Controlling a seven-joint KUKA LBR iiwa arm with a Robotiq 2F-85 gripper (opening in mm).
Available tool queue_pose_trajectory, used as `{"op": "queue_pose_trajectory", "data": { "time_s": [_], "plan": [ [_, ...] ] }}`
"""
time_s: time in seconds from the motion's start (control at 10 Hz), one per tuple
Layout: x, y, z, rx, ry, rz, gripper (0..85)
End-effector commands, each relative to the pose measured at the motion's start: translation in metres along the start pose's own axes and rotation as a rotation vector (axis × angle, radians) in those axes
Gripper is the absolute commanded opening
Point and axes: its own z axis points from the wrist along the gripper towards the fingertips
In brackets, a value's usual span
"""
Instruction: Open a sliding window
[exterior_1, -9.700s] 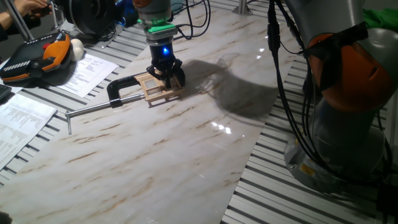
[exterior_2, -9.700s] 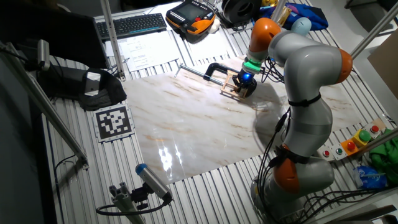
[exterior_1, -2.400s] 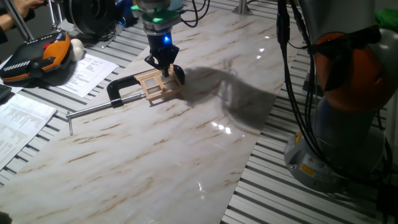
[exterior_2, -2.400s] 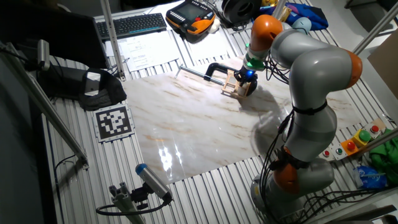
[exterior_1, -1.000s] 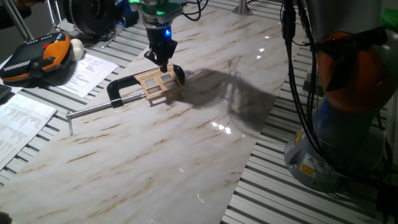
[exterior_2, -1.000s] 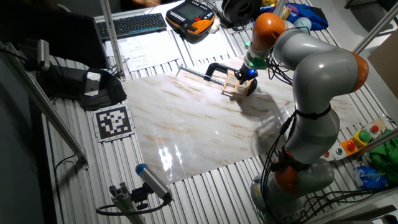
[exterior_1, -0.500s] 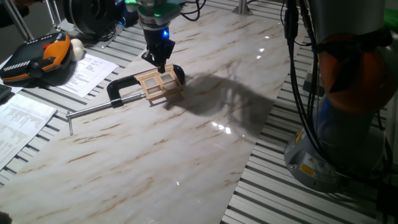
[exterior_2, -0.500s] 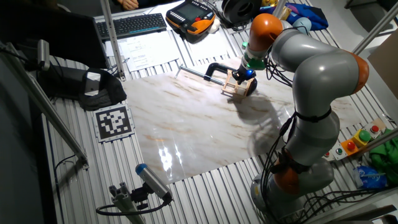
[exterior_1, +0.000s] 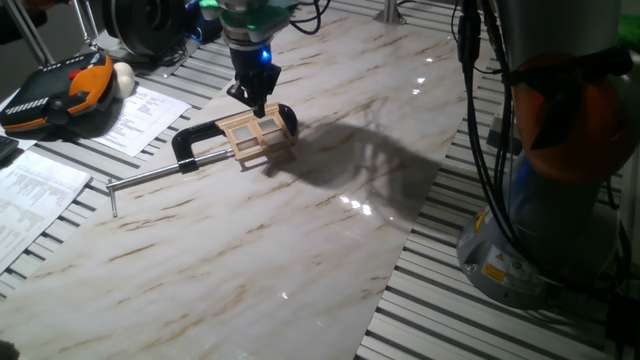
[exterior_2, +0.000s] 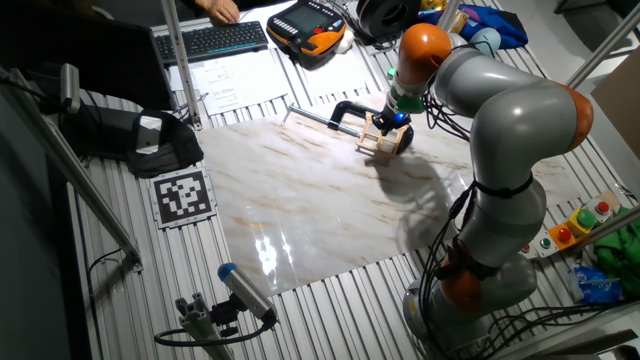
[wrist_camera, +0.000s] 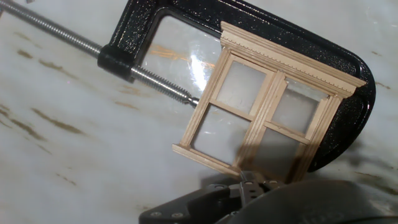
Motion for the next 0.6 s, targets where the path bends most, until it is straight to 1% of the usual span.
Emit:
{"op": "queue_pose_trajectory", "data": {
  "time_s": [0.0,0.5],
  "plan": [
    [0.0002,0.0000,0.0003,0.001,0.003,0.004,0.0],
    [-0.0004,-0.0005,0.0001,0.009,-0.001,0.009,0.0]
  ]
}}
